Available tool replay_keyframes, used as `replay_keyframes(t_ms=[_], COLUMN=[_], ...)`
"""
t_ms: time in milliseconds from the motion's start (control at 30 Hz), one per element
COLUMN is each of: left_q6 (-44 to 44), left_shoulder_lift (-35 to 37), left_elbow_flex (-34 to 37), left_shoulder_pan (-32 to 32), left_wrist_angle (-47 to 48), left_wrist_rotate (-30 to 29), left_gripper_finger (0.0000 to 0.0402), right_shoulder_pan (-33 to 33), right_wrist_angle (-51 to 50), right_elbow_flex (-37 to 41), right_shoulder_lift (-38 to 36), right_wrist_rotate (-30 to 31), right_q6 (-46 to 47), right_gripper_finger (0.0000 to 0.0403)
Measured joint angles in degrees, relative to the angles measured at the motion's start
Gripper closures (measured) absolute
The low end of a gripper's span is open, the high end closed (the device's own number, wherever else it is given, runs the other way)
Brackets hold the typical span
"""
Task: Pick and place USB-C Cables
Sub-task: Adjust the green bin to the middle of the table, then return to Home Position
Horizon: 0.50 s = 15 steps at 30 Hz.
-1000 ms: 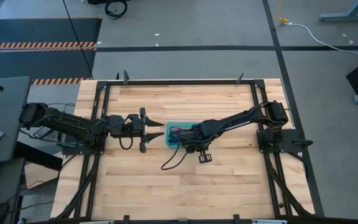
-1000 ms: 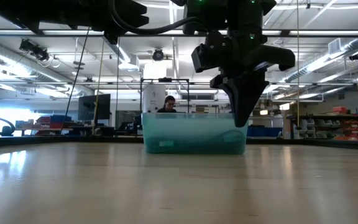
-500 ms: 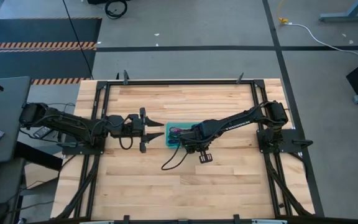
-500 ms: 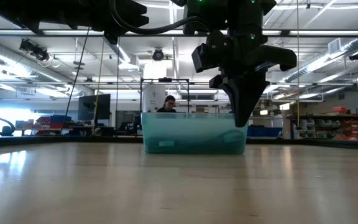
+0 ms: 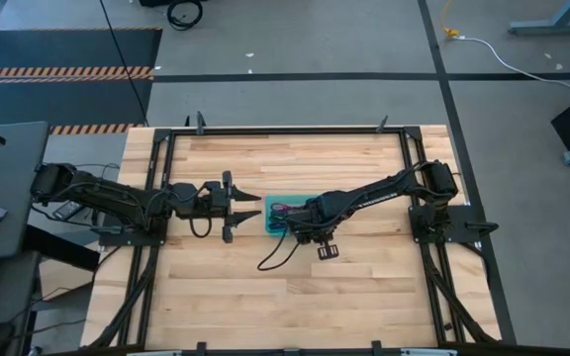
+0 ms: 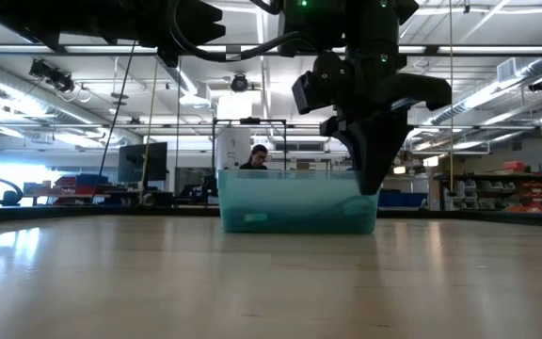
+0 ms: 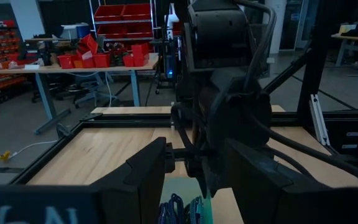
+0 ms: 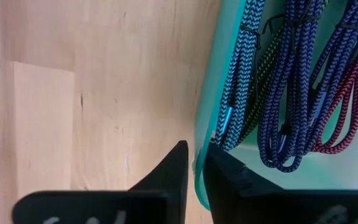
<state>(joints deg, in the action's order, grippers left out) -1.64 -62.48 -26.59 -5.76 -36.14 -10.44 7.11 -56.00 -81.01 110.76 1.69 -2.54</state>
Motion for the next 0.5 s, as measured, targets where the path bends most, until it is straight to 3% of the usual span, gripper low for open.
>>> replay_keyframes(t_ms=[500], left_q6=[-0.01], left_shoulder_lift=[0.00], left_elbow_flex=[0.02], left_shoulder_pan=[0.00], left_wrist_angle=[0.07], left_wrist_rotate=[-0.02], left_gripper_finger=[0.0230], right_shoulder_pan=[0.00], right_wrist_angle=[2.30], right_elbow_flex=[-0.40], right_shoulder_lift=[-4.44], right_wrist_rotate=[0.24], right_q6=[2.20], right_gripper_finger=[0.0320])
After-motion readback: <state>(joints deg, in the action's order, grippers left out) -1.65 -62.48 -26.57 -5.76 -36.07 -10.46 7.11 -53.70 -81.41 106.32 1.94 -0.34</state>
